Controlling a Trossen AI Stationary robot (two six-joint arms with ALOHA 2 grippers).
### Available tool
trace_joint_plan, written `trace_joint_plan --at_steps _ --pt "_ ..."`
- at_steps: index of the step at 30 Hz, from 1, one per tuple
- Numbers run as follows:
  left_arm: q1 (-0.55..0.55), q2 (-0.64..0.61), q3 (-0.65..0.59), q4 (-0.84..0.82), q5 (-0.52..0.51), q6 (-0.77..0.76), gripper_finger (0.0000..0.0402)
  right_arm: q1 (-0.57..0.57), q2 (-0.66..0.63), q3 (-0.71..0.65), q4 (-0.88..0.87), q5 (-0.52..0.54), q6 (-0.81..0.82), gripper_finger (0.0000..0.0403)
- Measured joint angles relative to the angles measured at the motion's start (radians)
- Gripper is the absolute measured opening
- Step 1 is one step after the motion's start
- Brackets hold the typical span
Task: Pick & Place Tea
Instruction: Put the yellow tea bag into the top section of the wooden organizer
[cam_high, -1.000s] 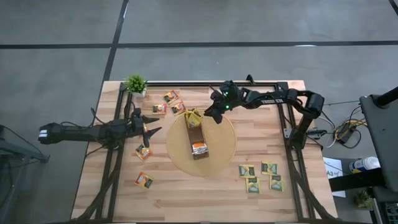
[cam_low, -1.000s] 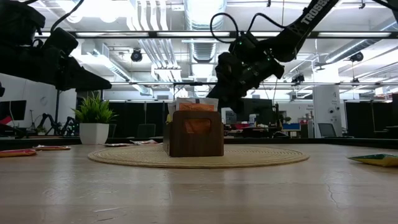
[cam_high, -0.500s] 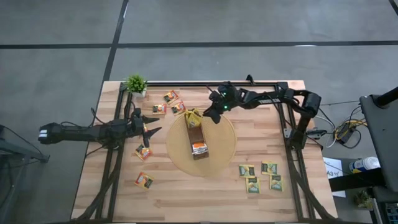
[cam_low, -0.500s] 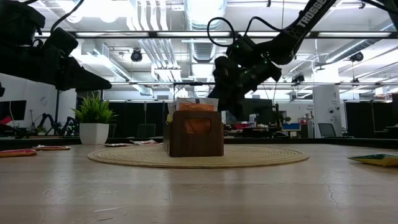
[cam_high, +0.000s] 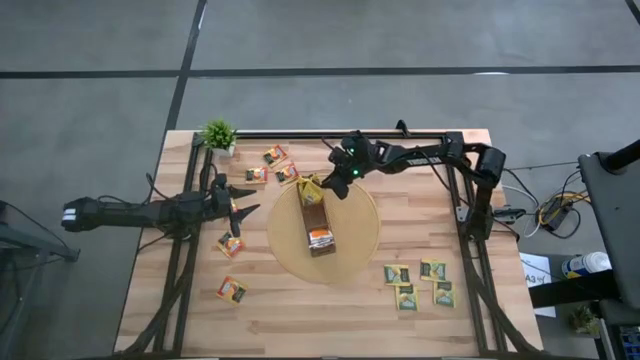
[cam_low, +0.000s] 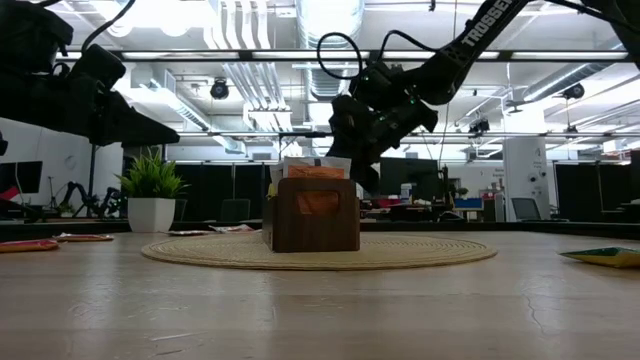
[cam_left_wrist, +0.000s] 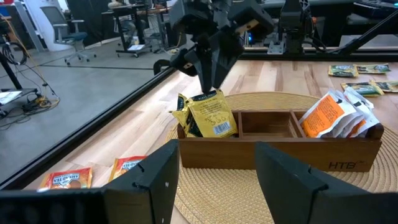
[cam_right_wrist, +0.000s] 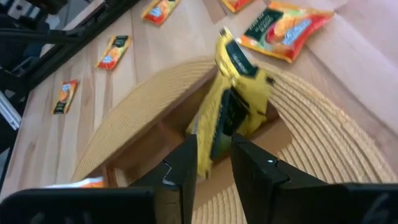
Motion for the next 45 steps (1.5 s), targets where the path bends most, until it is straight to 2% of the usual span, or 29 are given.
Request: trace_joint_plan --at_steps 5,17,21,26,31,37,45 --pt "-0.001 0.001 0.000 0.000 -0.001 0.000 0.0202 0.005 -0.001 0.037 -0.087 0.001 -0.014 0.0068" --pt "0.000 0.003 0.000 0.000 0.000 0.000 0.0202 0.023 0.005 0.032 -0.095 0.002 -0.047 0.0029" --pt "0.000 0.003 0.000 0.000 0.000 0.000 0.0202 0.024 0.005 0.037 -0.145 0.000 -0.132 0.0010" --pt "0.000 0.003 0.000 0.000 0.000 0.000 0.0202 0.024 0.005 0.061 -0.181 0.002 -0.175 0.0008" --pt "0.000 0.003 0.000 0.000 0.000 0.000 0.0202 0.038 0.005 0.120 -0.250 0.010 -0.310 0.0008" --pt "0.000 0.003 0.000 0.000 0.000 0.000 0.0202 0.069 0.005 0.210 -0.411 0.152 -0.472 0.0008" --pt "0.000 0.003 0.000 0.000 0.000 0.000 0.0202 0.087 0.004 0.310 -0.509 0.188 -0.631 0.0008"
